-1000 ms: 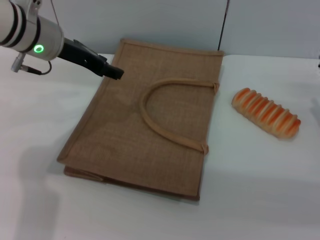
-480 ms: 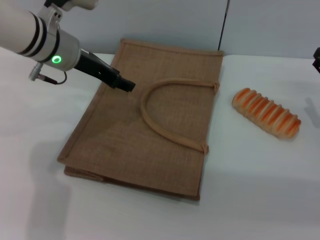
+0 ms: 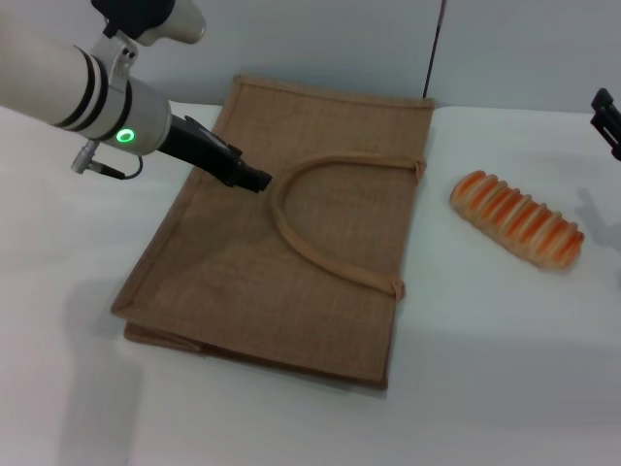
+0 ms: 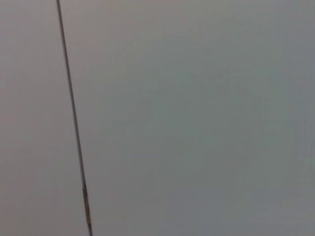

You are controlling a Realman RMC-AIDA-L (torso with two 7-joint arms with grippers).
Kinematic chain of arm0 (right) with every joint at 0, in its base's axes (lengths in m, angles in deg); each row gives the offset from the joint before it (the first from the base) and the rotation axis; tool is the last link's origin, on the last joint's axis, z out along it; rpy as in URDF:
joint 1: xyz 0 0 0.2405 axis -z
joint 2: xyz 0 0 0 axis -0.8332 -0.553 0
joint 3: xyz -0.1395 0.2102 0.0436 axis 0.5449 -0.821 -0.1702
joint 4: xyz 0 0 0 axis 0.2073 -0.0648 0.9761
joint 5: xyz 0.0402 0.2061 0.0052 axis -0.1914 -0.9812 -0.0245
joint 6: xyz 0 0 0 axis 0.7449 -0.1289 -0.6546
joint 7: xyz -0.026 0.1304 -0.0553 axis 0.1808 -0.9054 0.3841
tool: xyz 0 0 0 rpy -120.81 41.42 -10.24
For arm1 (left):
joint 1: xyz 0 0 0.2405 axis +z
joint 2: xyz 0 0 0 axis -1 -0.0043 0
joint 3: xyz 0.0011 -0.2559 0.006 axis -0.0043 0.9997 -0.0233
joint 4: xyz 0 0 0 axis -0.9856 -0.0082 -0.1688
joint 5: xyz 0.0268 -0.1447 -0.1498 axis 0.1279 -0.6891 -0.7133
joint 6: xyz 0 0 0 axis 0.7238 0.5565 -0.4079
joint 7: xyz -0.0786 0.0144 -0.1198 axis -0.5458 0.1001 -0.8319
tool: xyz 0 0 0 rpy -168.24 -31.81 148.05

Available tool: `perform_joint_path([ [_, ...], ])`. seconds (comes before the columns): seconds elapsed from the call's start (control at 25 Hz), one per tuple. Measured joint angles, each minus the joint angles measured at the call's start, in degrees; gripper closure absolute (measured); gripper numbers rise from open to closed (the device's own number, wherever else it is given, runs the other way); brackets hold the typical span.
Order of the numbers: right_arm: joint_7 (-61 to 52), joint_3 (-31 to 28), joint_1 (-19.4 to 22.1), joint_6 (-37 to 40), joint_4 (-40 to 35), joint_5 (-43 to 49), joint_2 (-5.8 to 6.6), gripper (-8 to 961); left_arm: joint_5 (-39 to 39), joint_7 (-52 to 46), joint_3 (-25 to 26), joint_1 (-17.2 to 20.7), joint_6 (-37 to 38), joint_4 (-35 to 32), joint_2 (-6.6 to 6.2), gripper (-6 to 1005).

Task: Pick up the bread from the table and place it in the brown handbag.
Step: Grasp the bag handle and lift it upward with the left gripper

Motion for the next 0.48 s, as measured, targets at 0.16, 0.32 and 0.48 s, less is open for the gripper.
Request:
perform_joint_path([
  [0.16, -0.04, 0.59, -0.48, 0.00, 0.00, 0.00, -0.06, 183, -0.10, 1.19, 0.27, -0.05, 0.49, 0.13, 0.27, 379],
  [0.32, -0.04, 0.68, -0.53, 0.00, 0.00, 0.00, -0.06, 182, -0.11, 1.79, 0.28, 0.40, 1.45, 0.13, 0.28, 381],
  [0.48, -0.05, 0.89, -0.53, 0.00, 0.00, 0.01, -0.12, 182, -0.19, 2.31, 0.41, 0.70, 2.27, 0.17, 0.30, 382],
])
